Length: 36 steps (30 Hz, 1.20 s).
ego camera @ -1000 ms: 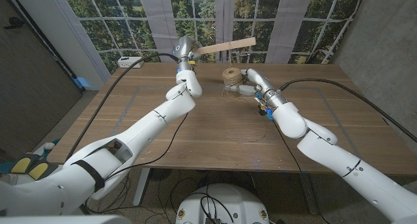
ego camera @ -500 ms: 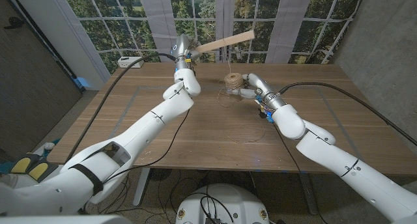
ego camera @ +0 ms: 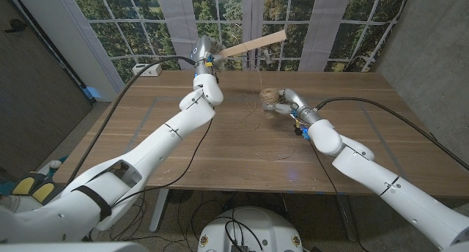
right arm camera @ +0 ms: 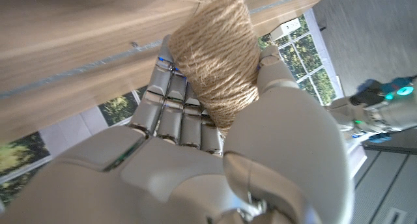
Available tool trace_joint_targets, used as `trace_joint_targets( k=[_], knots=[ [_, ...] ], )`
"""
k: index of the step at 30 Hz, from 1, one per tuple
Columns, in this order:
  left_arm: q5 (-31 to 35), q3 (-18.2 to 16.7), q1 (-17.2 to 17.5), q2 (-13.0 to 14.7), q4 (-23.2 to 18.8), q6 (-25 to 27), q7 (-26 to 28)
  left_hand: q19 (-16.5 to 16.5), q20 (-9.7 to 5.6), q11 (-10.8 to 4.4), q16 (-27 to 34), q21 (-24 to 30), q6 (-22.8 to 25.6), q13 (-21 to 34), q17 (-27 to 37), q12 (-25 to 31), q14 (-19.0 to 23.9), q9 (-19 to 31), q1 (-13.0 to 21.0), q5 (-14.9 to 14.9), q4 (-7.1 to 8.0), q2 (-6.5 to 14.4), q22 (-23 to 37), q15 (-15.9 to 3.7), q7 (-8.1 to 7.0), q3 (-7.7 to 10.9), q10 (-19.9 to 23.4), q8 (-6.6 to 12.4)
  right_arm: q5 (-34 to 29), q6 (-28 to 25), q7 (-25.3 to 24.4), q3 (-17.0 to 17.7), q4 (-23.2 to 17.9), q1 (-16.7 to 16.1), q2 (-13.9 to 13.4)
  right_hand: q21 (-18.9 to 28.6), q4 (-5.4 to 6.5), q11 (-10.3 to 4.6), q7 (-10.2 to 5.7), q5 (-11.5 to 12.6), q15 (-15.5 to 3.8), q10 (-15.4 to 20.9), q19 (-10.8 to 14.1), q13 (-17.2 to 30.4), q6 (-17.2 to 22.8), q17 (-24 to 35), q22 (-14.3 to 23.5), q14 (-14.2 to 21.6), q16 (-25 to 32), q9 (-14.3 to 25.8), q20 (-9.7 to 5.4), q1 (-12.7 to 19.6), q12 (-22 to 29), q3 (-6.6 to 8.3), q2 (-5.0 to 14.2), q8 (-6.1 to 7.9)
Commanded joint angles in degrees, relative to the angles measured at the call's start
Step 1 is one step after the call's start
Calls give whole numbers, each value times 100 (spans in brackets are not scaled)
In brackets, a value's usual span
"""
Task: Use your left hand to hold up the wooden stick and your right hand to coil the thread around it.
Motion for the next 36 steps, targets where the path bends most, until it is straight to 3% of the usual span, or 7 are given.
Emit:
trace_joint_targets(
  k=[1, 8, 19, 29, 36],
  knots=[
    [-42, 81, -88, 354, -381, 345, -777, -10, 28, -22, -18, 45, 280, 121, 1596, -40, 1283, 38, 247, 52, 118, 268, 22, -1410, 231, 167, 49, -27, 370, -303, -45, -67, 718, 297, 53, 38, 396, -801, -1300, 36, -1778, 1135, -405, 10, 1964, 27, 15, 1484, 16, 22, -372, 224, -4, 875, 385, 35],
    [16, 230, -238, 750, -602, 430, -1428, -54, 27, -23, -33, 49, 264, 141, 1612, -56, 1287, 42, 247, 75, 122, 278, 22, -1410, 238, 185, 41, -58, 569, -412, -105, -70, 1074, 505, 90, 66, 394, -792, -1293, 37, -1765, 1126, -409, 16, 1968, 19, 13, 1487, 8, 22, -368, 230, -16, 875, 392, 34],
    [127, 315, -312, 1077, -743, 293, -1969, -137, 23, -31, -71, 70, 262, 179, 1652, -97, 1269, 52, 249, 121, 124, 285, 26, -1413, 234, 212, 13, -112, 832, -405, -200, -62, 1682, 913, 172, 109, 391, -795, -1281, 36, -1753, 1136, -404, 18, 1965, 38, 11, 1471, 9, 23, -360, 244, -27, 871, 402, 31],
    [267, 340, -346, 1188, -795, 230, -2249, -203, 31, -34, -96, 91, 266, 211, 1692, -137, 1258, 61, 250, 150, 128, 304, 31, -1414, 225, 229, -27, -151, 897, -214, -213, -140, 2009, 1304, 251, 145, 392, -762, -1266, 35, -1760, 1141, -416, 19, 1960, 38, 9, 1463, -2, 23, -358, 249, -40, 870, 400, 26],
    [499, 461, -403, 1234, -845, 303, -2421, -231, 22, -38, -121, 111, 275, 218, 1717, -162, 1229, 66, 251, 168, 127, 304, 33, -1414, 224, 235, -29, -175, 877, 55, -311, -85, 1948, 1452, 236, 172, 389, -748, -1281, 35, -1755, 1134, -420, 26, 1963, 39, 7, 1460, -7, 23, -355, 257, -50, 870, 400, 26]
  ],
)
